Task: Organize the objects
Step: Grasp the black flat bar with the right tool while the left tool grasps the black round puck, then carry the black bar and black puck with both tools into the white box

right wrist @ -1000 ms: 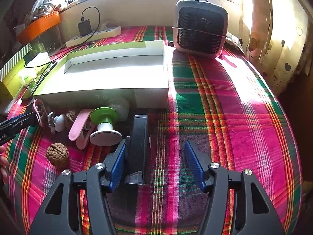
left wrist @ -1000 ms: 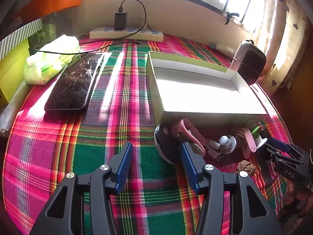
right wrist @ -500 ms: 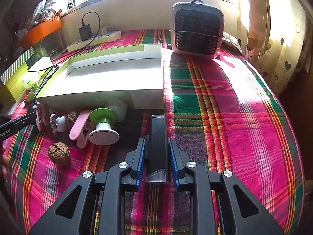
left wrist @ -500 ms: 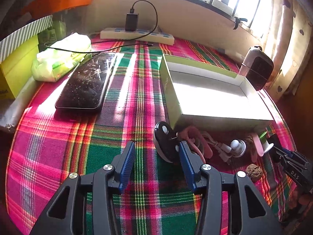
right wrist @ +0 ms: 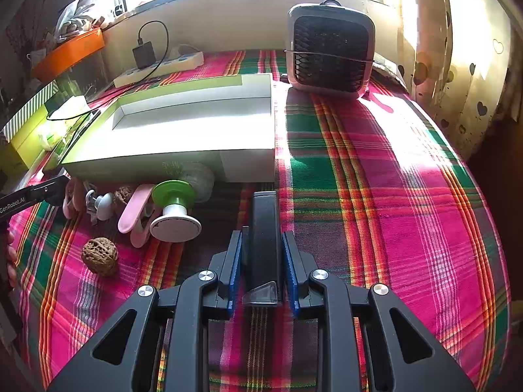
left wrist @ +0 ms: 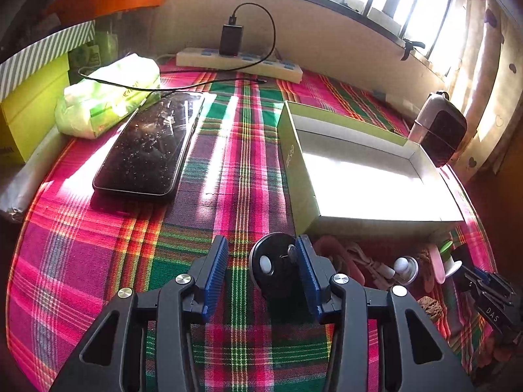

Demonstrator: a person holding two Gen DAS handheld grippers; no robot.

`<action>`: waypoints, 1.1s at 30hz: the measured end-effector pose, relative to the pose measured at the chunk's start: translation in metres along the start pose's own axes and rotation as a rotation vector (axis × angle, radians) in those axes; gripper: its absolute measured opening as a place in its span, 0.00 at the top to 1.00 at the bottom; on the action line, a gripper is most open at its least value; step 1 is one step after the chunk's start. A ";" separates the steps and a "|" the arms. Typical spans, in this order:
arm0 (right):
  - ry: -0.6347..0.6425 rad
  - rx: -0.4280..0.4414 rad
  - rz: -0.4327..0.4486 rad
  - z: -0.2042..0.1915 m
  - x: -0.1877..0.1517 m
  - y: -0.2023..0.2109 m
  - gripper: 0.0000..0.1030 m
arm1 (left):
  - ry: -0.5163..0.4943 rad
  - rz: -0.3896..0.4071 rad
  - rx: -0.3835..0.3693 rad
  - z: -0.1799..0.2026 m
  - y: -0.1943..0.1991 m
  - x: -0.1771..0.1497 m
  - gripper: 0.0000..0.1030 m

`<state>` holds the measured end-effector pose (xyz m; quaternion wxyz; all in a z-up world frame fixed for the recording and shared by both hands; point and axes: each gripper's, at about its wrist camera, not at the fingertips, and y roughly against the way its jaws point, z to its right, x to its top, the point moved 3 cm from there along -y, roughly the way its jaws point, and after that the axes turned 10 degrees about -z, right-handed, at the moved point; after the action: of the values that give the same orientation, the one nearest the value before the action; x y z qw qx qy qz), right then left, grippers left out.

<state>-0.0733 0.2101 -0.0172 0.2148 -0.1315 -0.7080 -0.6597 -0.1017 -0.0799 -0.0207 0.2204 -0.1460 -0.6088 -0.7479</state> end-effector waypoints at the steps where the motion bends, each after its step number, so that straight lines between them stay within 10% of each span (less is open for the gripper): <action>1: 0.001 0.000 0.000 0.000 0.000 0.000 0.76 | 0.000 -0.001 0.004 0.000 0.000 0.000 0.63; 33: 0.001 0.036 0.023 -0.004 0.003 0.013 0.77 | -0.005 0.021 -0.001 0.001 0.021 -0.010 0.75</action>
<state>-0.0689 0.2068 -0.0045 0.2252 -0.1356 -0.7182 -0.6443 -0.0822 -0.0810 -0.0081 0.2268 -0.1544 -0.6072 -0.7457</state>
